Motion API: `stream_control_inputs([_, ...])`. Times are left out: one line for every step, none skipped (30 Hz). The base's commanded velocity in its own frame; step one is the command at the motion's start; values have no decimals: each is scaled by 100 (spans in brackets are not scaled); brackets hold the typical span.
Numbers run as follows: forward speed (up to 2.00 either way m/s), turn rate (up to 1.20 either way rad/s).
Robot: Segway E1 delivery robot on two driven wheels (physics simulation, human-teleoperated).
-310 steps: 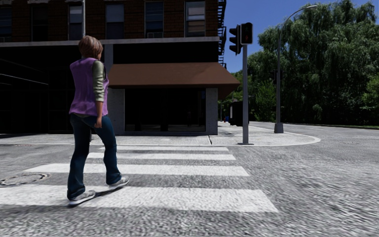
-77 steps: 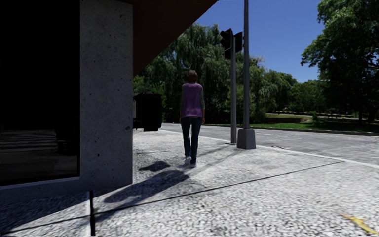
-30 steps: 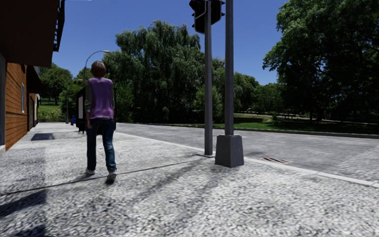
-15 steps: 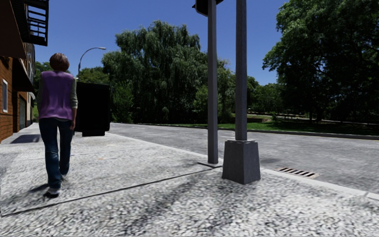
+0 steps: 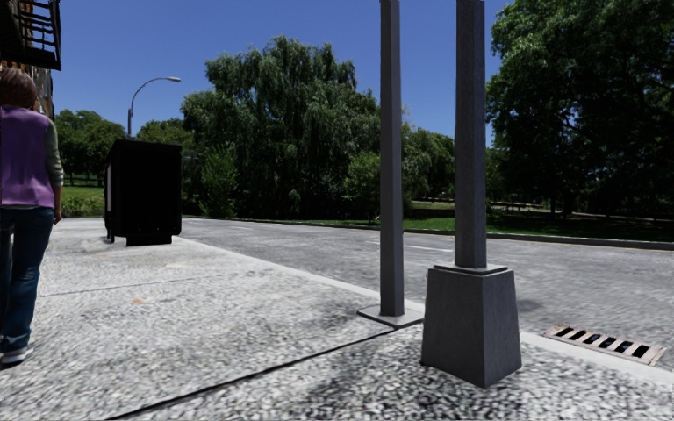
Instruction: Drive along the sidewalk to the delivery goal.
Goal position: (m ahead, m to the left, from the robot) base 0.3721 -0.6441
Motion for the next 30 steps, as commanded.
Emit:
stream_control_inputs([142, -9])
stream_control_inputs([139, -12])
stream_control_inputs([134, -4])
stream_control_inputs([134, -4])
stream_control_inputs([131, 0])
stream_control_inputs([127, 0])
stream_control_inputs([125, 0])
stream_control_inputs([125, 0])
stream_control_inputs([124, 0])
stream_control_inputs([123, 0])
stream_control_inputs([118, 0])
stream_control_inputs([46, 0])
stream_control_inputs([46, 0])
stream_control_inputs([0, 0])
stream_control_inputs([0, 0])
stream_control_inputs([0, 0])
stream_control_inputs([0, 0])
stream_control_inputs([0, 0])
stream_control_inputs([0, 0])
stream_control_inputs([0, 0])
stream_control_inputs([0, 0])
stream_control_inputs([0, 0])
stream_control_inputs([0, 0])
stream_control_inputs([0, 0])
stream_control_inputs([0, 0])
stream_control_inputs([0, 0])
stream_control_inputs([0, 0])
stream_control_inputs([0, 0])
stream_control_inputs([0, 0])
stream_control_inputs([0, 0])
